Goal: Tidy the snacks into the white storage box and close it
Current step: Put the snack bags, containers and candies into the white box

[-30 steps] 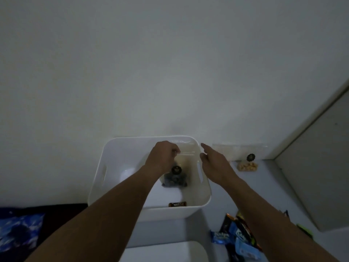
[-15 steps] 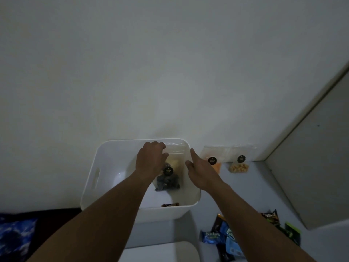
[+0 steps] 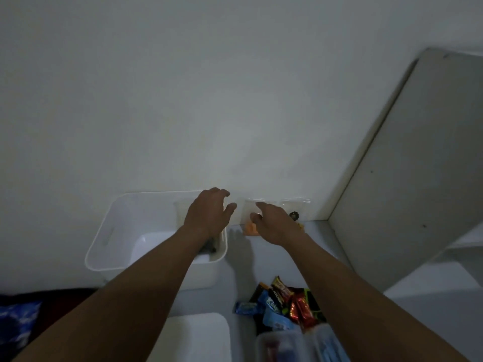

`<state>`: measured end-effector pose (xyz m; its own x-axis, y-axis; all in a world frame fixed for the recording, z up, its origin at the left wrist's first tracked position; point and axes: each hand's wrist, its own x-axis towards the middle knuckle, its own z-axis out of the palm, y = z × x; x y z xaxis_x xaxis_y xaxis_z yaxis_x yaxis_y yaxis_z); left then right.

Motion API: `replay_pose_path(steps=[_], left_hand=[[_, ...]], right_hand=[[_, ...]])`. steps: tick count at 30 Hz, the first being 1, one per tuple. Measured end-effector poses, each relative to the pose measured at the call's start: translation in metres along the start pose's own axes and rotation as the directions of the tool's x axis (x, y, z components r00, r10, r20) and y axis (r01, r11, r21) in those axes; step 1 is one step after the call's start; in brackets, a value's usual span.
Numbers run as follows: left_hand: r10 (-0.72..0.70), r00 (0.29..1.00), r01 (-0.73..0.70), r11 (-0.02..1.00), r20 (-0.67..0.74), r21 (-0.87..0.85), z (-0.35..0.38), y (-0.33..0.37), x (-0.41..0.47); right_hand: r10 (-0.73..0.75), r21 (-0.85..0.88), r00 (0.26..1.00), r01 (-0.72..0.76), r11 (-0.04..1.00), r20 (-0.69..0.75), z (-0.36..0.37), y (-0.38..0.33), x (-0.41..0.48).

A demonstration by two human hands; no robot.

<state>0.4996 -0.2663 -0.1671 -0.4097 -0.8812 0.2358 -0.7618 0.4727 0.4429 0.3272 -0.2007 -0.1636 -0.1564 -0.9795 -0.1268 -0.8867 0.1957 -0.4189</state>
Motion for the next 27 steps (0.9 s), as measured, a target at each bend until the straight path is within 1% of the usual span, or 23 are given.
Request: replay_pose_path(steps=[3, 9, 12, 16, 18, 20, 23, 25, 27], left_hand=[[-0.004, 1.000, 0.004, 1.000, 0.010, 0.012, 0.005, 0.037, -0.013], [-0.029, 0.999, 0.029, 1.000, 0.046, -0.001, 0.037, 0.091, -0.024], [-0.095, 0.993, 0.098, 0.995, 0.075, -0.027, 0.061, 0.101, -0.018], [-0.240, 0.969, 0.244, 0.966, 0.051, -0.082, 0.099, 0.092, -0.001], [-0.330, 0.943, 0.333, 0.934, 0.042, -0.128, 0.120, 0.082, 0.012], [-0.423, 0.905, 0.421, 0.883, 0.039, -0.205, 0.142, 0.072, 0.026], [-0.560, 0.827, 0.545, 0.776, 0.052, -0.317, 0.175, 0.058, 0.050], [-0.632, 0.774, 0.594, 0.697, 0.048, -0.401, 0.193, 0.051, 0.063], [-0.694, 0.718, 0.626, 0.613, 0.050, -0.482, 0.205, 0.047, 0.075]], right_hand=[[-0.018, -0.038, 1.000, 0.018, 0.999, 0.009, -0.019, 0.027, -0.019], [-0.011, -0.004, 1.000, 0.011, 1.000, -0.013, -0.041, 0.091, -0.032], [0.012, 0.008, 1.000, -0.012, 1.000, -0.018, -0.043, 0.124, -0.026], [0.067, 0.095, 0.994, -0.059, 0.994, -0.082, -0.034, 0.164, -0.006], [0.111, 0.179, 0.987, -0.089, 0.980, -0.112, -0.023, 0.183, 0.011], [0.194, 0.287, 0.970, -0.146, 0.947, -0.145, -0.011, 0.198, 0.031], [0.328, 0.453, 0.927, -0.217, 0.865, -0.183, 0.009, 0.217, 0.064], [0.394, 0.557, 0.895, -0.223, 0.800, -0.208, 0.019, 0.224, 0.083], [0.423, 0.627, 0.879, -0.204, 0.752, -0.222, 0.027, 0.231, 0.098]])
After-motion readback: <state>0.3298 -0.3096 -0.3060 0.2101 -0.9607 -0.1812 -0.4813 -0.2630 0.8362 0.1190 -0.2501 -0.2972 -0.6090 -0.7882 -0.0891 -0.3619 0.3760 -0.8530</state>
